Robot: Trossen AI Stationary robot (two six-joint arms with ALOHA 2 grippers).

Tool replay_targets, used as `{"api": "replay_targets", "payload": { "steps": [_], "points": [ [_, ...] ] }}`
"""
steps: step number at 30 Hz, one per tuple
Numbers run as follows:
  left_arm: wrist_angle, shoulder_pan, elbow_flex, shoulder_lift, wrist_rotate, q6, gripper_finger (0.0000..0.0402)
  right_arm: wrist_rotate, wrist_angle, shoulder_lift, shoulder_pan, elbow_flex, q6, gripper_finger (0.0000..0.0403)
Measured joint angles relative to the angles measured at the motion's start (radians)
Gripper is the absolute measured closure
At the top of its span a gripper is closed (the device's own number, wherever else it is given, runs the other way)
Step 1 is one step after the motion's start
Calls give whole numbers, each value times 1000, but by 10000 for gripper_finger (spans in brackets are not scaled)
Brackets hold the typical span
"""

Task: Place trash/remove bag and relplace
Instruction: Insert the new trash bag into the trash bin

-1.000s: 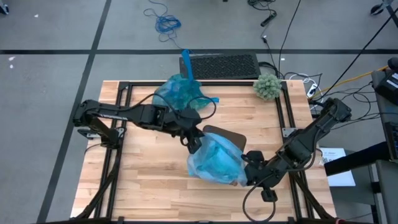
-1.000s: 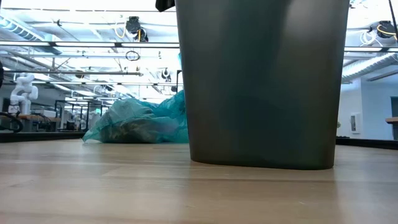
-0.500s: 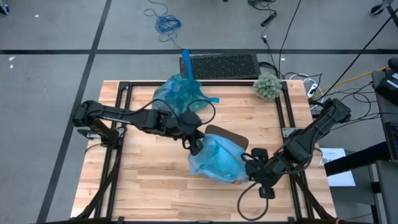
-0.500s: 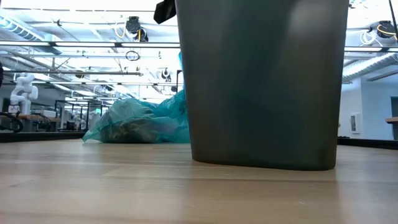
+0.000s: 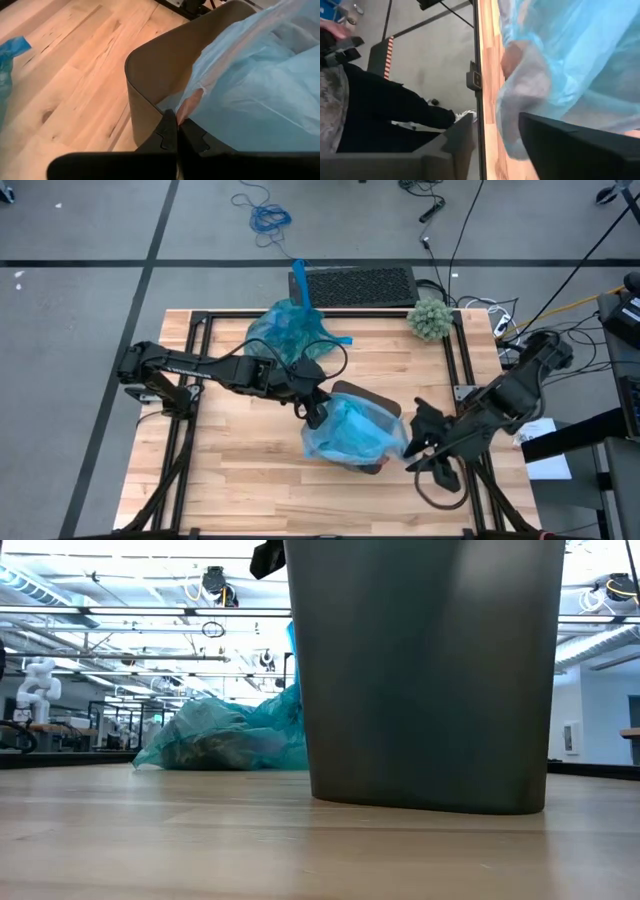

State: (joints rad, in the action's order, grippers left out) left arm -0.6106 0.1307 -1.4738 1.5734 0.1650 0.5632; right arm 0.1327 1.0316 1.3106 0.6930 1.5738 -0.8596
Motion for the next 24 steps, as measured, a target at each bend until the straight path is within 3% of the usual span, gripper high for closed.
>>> {"api": "replay_targets", "payload": {
  "steps": [7, 13, 17, 20, 24],
  "points": [
    [0, 0, 0, 0, -3, -15, 401, 0, 33, 0, 0, 84, 0, 200],
    [2, -1, -1, 0, -4, -19, 402, 101, 45, 2, -37, 109, 56, 200],
    [4, -5, -1, 0, -5, -20, 402, 104, 44, 49, -108, 103, 221, 245],
    [7, -14, -1, 0, -18, -20, 401, 101, 47, 97, -145, 92, 334, 307],
    [16, -32, -1, 0, -49, -20, 401, 82, 47, 148, -166, 65, 354, 391]
  ]
}}
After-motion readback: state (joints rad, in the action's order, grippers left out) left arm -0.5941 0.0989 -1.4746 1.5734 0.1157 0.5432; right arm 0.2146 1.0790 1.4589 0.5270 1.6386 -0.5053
